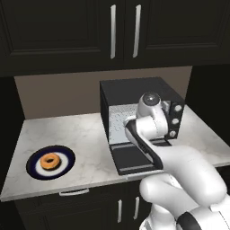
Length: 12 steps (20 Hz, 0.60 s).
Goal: Pick up the bagel from the plate, place it on the toaster oven rack, close the door, and set the timer.
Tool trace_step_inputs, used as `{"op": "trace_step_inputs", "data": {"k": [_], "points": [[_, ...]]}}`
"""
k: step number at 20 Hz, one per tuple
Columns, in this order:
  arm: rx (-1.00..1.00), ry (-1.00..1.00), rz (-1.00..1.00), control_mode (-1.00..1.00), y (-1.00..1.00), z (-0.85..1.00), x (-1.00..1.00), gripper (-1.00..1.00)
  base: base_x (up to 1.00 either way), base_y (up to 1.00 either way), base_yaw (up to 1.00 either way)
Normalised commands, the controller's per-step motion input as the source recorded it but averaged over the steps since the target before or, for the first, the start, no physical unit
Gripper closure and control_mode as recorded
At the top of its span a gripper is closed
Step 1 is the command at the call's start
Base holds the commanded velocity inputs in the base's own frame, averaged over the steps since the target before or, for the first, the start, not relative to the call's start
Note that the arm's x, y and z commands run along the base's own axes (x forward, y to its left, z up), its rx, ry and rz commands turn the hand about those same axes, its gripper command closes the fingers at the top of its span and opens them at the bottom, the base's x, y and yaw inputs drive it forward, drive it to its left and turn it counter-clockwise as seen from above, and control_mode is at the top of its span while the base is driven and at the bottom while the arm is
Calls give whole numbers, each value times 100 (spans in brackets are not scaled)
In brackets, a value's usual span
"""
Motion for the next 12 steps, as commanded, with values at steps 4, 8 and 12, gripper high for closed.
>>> {"op": "trace_step_inputs", "data": {"k": [4,8,12], "points": [[2,0,-1,-100,0,-17,39,-100,0,0,0],[3,0,0,-100,0,-19,42,-100,0,0,0],[3,0,0,-100,0,-23,35,-100,0,0,0]]}}
